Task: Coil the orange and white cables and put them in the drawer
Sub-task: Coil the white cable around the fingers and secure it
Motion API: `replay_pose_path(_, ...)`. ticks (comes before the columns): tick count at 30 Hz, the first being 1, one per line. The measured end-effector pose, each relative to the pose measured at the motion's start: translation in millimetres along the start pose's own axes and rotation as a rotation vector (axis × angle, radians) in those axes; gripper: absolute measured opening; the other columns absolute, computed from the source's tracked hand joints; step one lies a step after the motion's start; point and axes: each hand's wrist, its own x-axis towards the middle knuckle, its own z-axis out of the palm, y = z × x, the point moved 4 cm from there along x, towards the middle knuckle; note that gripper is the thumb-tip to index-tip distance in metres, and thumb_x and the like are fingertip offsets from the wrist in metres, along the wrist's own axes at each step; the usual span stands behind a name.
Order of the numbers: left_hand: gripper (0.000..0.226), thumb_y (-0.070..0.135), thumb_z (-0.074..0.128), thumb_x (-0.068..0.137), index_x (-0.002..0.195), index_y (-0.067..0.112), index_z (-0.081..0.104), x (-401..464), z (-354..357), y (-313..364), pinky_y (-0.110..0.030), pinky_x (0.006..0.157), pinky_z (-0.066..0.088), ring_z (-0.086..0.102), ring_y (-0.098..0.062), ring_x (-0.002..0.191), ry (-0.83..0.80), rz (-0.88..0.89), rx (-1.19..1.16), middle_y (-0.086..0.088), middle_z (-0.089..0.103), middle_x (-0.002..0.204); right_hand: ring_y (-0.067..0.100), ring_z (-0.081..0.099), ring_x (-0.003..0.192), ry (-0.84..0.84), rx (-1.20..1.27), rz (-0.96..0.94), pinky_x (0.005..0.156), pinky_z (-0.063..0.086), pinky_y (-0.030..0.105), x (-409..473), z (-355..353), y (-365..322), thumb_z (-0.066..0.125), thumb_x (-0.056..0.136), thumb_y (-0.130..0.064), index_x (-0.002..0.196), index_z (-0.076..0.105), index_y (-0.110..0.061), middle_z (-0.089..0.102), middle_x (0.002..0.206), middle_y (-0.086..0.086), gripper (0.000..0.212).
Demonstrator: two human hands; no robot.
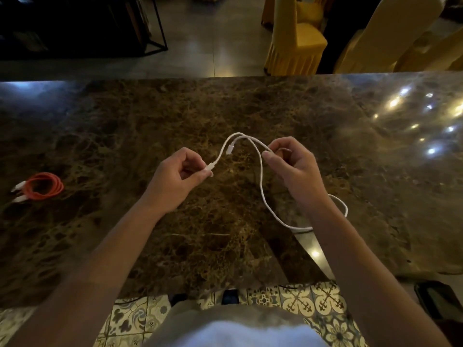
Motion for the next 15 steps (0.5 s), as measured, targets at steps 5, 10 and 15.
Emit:
replay_pose_path(5,0.032,0.002,0.074,0.091,0.114,0.023,0.066,-42,-17,12,-0.019,0.086,0.058,0.075,-0.008,0.096,-0.123,0.043,-0.131,0.001,0.078,0.100,0.018,0.050,0.048,-0.024,0.121,-0.199,0.043,0.042,0.025,-8,28,-36,0.049,0.108,-0.002,0.129,0.060,-0.011,0.059,0.067,0.009,0.026)
replay_pose_path(10,0.023,0.014,0.077,0.088,0.110,0.019,0.072,-67,-23,5,-0.025,0.085,0.058,0.074,-0.018,0.095,-0.228,0.057,-0.503,-0.008,0.077,0.098,0.021,0.070,0.102,-0.137,-0.207,-0.295,0.086,0.056,0.042,-11,82,-33,0.057,0.100,0.002,0.111,0.076,-0.006,0.076,0.107,0.008,0.024)
replay_pose_path(15,0.032,0.032,0.084,0.085,0.114,0.023,0.073,-79,-52,-18,-0.031,0.086,0.059,0.072,-0.024,0.095,-0.203,-0.015,-0.675,-0.009,0.077,0.102,0.007,0.054,0.061,-0.351,-0.283,-0.086,0.056,0.042,0.029,-21,114,-16,0.060,0.105,-0.024,0.086,0.070,-0.027,0.061,0.069,-0.015,0.021)
